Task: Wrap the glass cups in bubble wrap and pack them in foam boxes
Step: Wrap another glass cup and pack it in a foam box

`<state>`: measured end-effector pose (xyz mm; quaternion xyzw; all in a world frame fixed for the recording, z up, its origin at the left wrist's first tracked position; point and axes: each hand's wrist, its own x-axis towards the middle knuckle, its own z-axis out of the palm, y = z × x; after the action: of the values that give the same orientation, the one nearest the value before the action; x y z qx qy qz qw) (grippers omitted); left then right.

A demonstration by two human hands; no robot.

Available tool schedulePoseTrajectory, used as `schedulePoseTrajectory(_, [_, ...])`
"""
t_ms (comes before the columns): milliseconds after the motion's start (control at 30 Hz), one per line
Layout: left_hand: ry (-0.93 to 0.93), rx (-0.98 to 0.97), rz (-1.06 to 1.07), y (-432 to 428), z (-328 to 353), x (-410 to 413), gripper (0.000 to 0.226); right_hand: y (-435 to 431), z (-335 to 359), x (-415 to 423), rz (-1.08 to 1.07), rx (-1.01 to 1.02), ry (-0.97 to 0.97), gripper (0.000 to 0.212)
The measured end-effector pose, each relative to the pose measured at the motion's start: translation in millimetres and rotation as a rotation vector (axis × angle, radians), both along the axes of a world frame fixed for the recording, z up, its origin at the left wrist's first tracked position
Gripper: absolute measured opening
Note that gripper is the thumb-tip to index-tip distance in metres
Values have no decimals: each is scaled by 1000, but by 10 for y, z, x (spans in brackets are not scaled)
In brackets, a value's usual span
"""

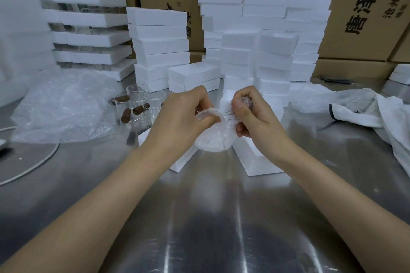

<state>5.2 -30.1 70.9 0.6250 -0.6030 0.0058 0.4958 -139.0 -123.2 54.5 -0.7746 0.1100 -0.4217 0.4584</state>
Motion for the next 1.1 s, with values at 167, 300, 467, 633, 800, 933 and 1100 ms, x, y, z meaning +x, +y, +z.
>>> schedulePoseTrajectory(167, [163, -43, 35, 2, 101, 191, 24, -117, 86, 16, 21, 226, -82, 29])
schedulePoseTrajectory(300, [317, 23, 146, -27, 104, 434, 26, -167, 1, -61, -158, -150, 246, 23])
schedulePoseTrajectory(467, [402, 42, 214, 17, 120, 624, 25, -83, -164, 5, -131, -605, 718, 32])
schedulePoseTrajectory(633, [199, 27, 363, 69, 171, 678, 23, -25, -114, 2, -256, -641, 641, 23])
schedulePoseTrajectory(800, [122, 53, 414, 89, 194, 669, 24, -32, -161, 89, -250, -923, 757, 58])
schedulePoseTrajectory(933, [86, 97, 373, 76, 163, 626, 24, -51, -165, 60, -192, -826, 727, 54])
schedulePoseTrajectory(1100, [33, 164, 335, 12, 96, 579, 25, 6, -139, 64, -190, -773, 750, 41])
